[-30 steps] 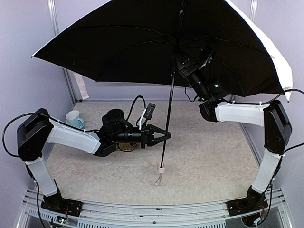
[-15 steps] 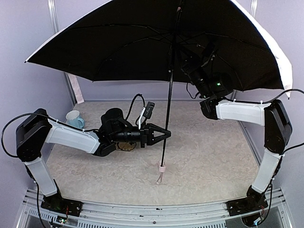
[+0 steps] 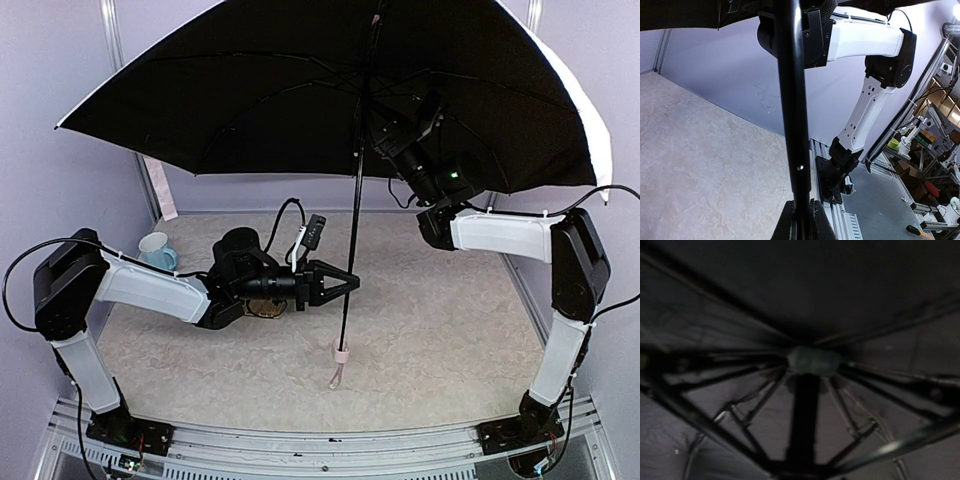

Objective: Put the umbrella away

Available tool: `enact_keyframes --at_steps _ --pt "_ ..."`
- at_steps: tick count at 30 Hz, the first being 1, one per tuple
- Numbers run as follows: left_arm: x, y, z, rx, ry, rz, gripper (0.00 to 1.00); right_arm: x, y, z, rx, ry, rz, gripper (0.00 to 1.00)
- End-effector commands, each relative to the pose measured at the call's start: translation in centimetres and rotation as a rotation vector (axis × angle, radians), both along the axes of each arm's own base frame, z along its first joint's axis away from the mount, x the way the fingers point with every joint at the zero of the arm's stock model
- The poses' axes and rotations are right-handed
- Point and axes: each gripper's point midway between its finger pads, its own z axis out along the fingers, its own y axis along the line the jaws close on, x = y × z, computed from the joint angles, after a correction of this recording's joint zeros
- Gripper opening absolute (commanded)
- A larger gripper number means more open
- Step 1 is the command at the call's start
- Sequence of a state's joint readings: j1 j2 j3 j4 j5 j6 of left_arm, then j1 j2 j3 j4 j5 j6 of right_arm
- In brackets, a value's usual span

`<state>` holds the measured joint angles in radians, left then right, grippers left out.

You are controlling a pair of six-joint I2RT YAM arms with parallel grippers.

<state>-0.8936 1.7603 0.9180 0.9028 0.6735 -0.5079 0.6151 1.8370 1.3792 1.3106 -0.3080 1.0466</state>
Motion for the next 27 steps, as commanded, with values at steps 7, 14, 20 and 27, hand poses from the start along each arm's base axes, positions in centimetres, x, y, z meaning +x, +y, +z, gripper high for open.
enact_keyframes --at_steps 7,14,20,27 --pt "-1.0 0.6 4.7 -0.119 -0.156 -0.012 0.0 0.0 0.0 0.3 0.006 -0.004 0.005 0.11" --pt "-1.3 1.0 5.8 -0.146 -0.168 -0.02 0.0 0.2 0.0 -0.2 0.005 0.01 0.009 0.0" --pt "-0.9 1.4 6.5 -0.165 -0.174 -0.005 0.0 0.4 0.2 -0.9 0.018 0.033 0.034 0.38" --pt "-0.8 1.3 6.2 -0.157 -0.17 -0.005 0.0 0.2 0.0 -0.4 0.012 0.012 0.02 0.37"
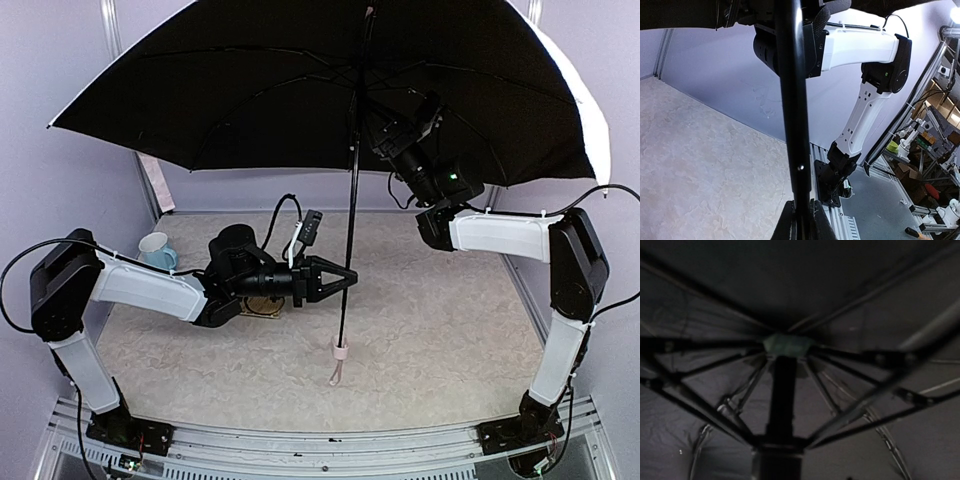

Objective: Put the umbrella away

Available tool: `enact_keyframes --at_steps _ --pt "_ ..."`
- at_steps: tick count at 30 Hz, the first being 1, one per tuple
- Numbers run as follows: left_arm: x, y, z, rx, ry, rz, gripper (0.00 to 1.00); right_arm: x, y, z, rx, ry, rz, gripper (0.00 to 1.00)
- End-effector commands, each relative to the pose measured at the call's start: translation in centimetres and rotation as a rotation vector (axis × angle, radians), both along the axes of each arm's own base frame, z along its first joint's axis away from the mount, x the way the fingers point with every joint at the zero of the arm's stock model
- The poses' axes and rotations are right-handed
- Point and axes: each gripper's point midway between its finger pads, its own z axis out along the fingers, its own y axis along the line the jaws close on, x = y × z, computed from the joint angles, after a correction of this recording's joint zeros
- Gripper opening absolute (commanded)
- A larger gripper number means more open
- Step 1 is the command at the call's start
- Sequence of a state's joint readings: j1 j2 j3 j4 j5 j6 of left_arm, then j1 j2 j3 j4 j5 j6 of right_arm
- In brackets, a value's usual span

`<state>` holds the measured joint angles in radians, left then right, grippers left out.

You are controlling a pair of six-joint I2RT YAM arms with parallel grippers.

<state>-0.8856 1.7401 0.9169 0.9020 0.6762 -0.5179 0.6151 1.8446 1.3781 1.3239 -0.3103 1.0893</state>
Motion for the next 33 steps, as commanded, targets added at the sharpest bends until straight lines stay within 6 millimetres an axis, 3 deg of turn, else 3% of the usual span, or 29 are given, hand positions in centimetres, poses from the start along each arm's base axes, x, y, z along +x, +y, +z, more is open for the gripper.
enact_keyframes --at_steps 1,2,4,10,14,18,24,33 --pt "-0.9 0.9 5.2 -0.141 -0.167 -0.01 0.0 0.1 -0.1 -0.2 -0.001 -0.011 -0.018 0.33" --pt "-1.0 0.8 5.1 -0.139 -0.165 -0.011 0.0 0.1 -0.2 -0.1 0.0 -0.013 -0.022 0.27" --pt "-0.9 0.8 5.0 -0.136 -0.163 -0.012 0.0 0.1 -0.3 -0.2 0.001 -0.012 -0.029 0.24" --pt "-0.9 0.7 4.6 -0.127 -0.155 -0.013 0.0 0.1 0.1 0.4 -0.006 -0.027 -0.017 0.52" --pt "-0.9 0.6 4.6 -0.126 -0.153 -0.015 0.0 0.3 0.4 0.6 -0.009 -0.026 -0.019 0.53" --pt "-0.9 0.5 4.4 -0.123 -0.151 -0.017 0.0 0.2 0.5 0.9 -0.007 -0.038 -0.01 0.48" --pt "-0.9 0.5 4.4 -0.124 -0.152 -0.019 0.0 -0.4 1.2 1.3 -0.021 -0.063 -0.002 0.55" --pt "-0.9 0.5 4.6 -0.127 -0.155 -0.019 0.0 -0.1 1.2 1.0 -0.019 -0.043 -0.002 0.32"
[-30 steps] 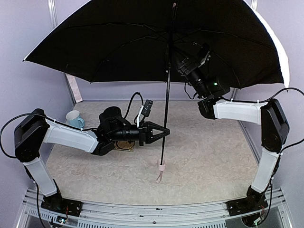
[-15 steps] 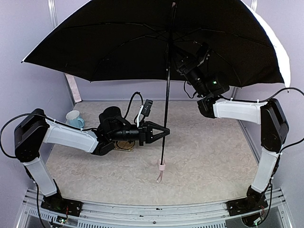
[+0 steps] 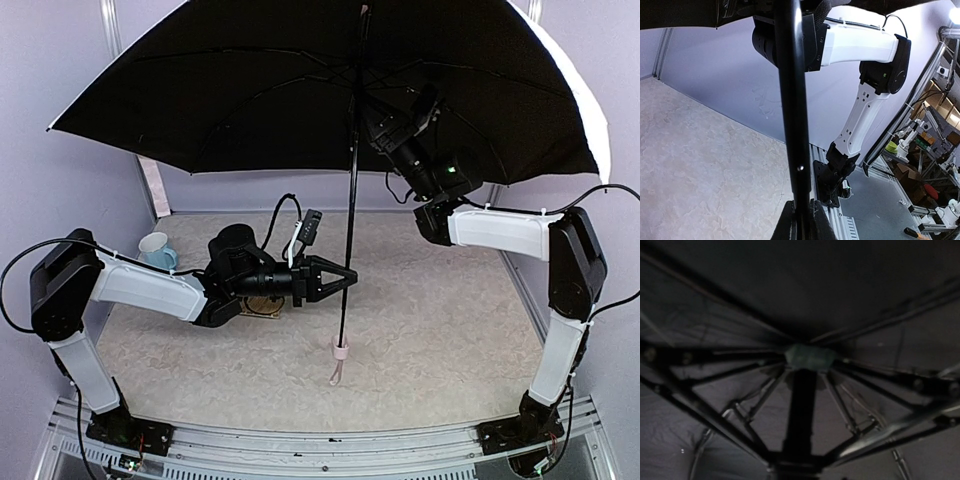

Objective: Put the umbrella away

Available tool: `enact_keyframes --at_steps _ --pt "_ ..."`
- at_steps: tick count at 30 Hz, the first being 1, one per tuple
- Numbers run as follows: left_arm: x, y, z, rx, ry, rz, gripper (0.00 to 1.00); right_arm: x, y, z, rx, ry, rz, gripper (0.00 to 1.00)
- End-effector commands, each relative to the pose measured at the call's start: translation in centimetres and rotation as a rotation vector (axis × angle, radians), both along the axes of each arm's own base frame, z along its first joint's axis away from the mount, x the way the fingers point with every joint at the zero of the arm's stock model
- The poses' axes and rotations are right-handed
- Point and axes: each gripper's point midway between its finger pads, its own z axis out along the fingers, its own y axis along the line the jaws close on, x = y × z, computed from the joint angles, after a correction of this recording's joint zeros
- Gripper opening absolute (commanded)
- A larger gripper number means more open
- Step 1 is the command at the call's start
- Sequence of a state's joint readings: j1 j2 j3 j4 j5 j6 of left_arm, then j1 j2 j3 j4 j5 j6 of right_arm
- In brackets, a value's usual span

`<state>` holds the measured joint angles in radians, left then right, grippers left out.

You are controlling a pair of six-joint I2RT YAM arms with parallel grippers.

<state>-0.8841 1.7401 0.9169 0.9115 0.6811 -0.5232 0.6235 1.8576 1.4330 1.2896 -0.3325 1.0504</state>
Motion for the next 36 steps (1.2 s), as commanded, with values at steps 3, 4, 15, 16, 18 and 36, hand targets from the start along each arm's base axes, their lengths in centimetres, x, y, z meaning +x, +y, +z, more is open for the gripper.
enact_keyframes --at_steps 3,4,15,16,18,36 --pt "-0.8 0.5 4.4 -0.119 -0.154 -0.013 0.0 0.2 0.5 -0.2 -0.001 0.003 0.01 0.35" --pt "-0.9 0.5 4.4 -0.12 -0.155 -0.015 0.0 0.2 0.6 -0.2 -0.003 0.007 0.014 0.37" --pt "-0.9 0.5 4.3 -0.115 -0.157 -0.014 0.0 0.4 0.7 -0.4 0.001 0.012 0.025 0.2" --pt "-0.9 0.5 4.3 -0.115 -0.158 -0.014 0.0 0.4 0.8 -0.4 -0.001 0.009 0.023 0.18" --pt "-0.9 0.4 4.2 -0.112 -0.156 -0.016 0.0 0.3 0.9 -0.2 -0.007 0.005 0.03 0.11" --pt "-1.0 1.1 5.8 -0.165 -0.139 -0.029 0.0 -0.5 -0.6 -0.6 0.001 -0.013 -0.006 0.45"
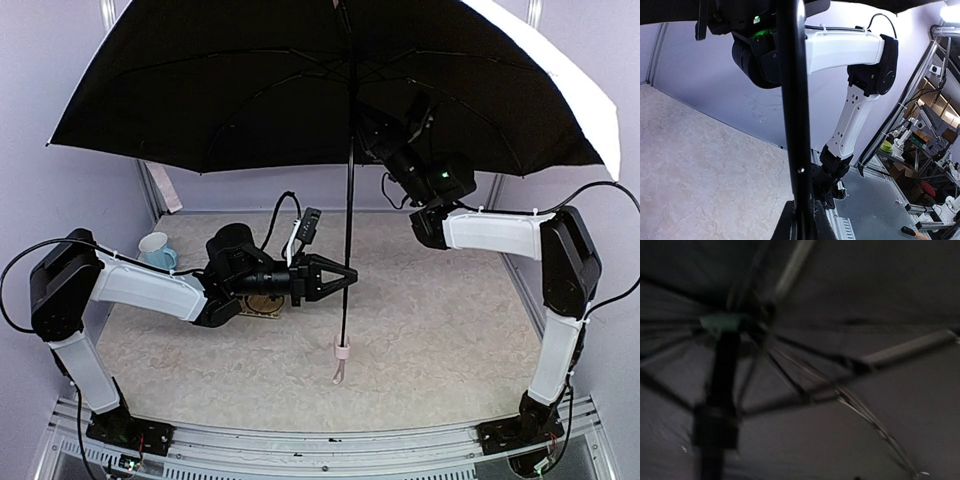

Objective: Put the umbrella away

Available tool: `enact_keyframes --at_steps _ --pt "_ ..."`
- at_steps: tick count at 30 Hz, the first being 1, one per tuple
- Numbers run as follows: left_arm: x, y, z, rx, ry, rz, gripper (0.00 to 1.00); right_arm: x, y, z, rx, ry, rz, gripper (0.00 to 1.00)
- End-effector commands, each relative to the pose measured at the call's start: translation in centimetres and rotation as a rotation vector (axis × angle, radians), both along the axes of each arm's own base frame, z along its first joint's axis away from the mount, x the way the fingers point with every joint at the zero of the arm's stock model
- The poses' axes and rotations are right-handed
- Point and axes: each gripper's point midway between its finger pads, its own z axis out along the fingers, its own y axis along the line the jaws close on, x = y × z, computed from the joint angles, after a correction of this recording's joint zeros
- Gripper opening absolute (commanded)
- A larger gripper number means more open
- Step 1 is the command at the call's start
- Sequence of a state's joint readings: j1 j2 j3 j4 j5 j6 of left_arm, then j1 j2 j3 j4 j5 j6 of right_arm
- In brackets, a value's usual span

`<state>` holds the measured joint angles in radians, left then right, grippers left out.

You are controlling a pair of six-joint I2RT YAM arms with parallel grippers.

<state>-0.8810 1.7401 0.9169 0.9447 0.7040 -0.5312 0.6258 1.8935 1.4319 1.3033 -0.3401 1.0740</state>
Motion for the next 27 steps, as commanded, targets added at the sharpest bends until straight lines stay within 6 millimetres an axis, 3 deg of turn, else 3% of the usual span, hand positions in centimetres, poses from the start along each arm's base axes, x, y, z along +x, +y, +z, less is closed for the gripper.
enact_keyframes --at_steps 1,8,12,20,22,24,27 --pt "-0.6 1.0 5.1 -0.139 -0.123 -0.005 0.0 -1.4 -1.7 1.0 0.005 -0.054 -0.035 0.48" --pt "-0.5 1.2 4.7 -0.13 -0.122 0.009 0.0 -3.2 -1.1 0.6 -0.176 -0.146 -0.077 0.73" --pt "-0.3 1.1 4.6 -0.131 -0.121 0.014 0.0 -3.8 -0.5 0.2 -0.182 -0.156 -0.023 0.76" --pt "-0.6 0.8 3.9 -0.104 -0.13 0.013 0.0 -3.2 1.2 -0.6 -0.203 -0.134 0.015 0.67" --pt "-0.5 0.7 3.5 -0.09 -0.131 0.016 0.0 -3.3 1.2 -0.3 -0.198 -0.143 0.016 0.59" --pt "-0.5 0.5 2.9 -0.076 -0.127 0.016 0.0 -3.6 1.3 0.0 -0.192 -0.155 0.017 0.44" --pt "-0.4 0.4 2.3 -0.064 -0.112 0.011 0.0 -3.7 1.5 -0.1 -0.194 -0.15 0.023 0.37"
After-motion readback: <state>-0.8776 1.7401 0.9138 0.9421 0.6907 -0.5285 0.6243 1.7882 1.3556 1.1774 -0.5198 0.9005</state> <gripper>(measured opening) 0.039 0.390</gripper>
